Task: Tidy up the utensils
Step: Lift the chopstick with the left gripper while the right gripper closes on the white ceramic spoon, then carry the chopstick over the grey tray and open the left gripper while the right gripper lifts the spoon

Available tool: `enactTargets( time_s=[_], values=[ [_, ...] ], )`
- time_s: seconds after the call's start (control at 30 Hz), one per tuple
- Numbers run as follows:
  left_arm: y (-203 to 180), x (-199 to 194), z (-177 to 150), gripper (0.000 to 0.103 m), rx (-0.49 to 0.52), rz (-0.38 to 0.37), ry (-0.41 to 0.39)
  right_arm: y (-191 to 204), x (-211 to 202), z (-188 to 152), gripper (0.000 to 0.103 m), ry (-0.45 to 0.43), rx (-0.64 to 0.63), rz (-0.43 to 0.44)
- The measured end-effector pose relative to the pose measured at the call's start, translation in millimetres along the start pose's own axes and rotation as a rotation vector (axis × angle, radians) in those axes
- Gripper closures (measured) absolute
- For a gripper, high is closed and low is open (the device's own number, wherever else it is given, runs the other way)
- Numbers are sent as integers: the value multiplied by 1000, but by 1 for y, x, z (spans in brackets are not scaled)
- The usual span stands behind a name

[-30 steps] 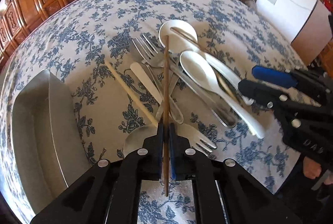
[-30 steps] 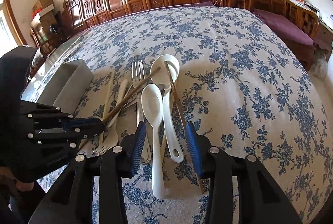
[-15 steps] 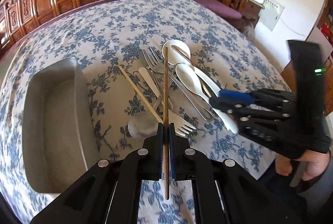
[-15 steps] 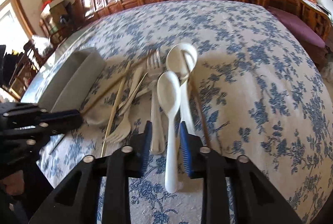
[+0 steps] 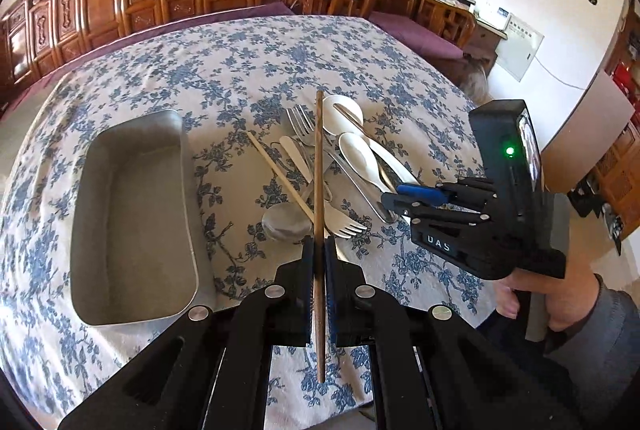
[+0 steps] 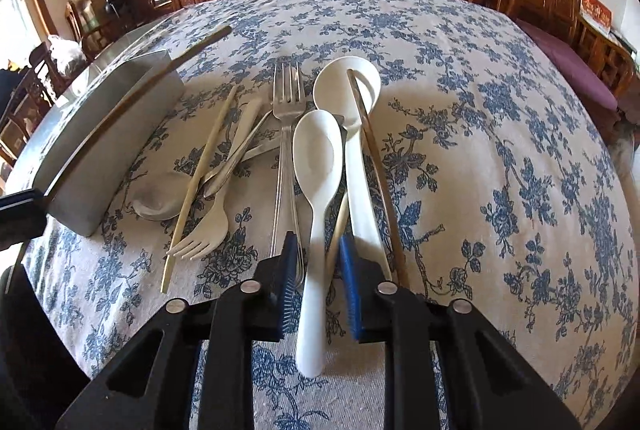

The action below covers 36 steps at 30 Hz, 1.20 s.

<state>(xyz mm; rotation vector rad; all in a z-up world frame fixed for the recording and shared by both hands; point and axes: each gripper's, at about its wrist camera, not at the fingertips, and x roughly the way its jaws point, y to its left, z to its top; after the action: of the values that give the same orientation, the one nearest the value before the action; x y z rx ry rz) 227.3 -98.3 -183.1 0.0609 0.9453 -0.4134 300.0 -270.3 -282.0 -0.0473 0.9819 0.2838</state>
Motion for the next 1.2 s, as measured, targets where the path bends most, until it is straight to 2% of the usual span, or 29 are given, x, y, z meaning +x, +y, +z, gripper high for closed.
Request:
enactTargets(
  time_s=[0.2, 0.57, 0.9, 1.2],
  values=[
    [2, -7, -4, 99, -9, 7, -10, 0, -2, -2, 92, 16, -2, 7],
    [1, -11, -7, 99, -11, 5, -18, -2, -9, -11, 92, 25, -16, -15],
    [13, -24, -5, 99, -31, 21, -42, 6, -34, -6, 92, -69, -15, 45],
    [54, -35, 2, 99, -85, 76, -68, 24, -53, 4, 92, -140, -41, 96]
  ],
)
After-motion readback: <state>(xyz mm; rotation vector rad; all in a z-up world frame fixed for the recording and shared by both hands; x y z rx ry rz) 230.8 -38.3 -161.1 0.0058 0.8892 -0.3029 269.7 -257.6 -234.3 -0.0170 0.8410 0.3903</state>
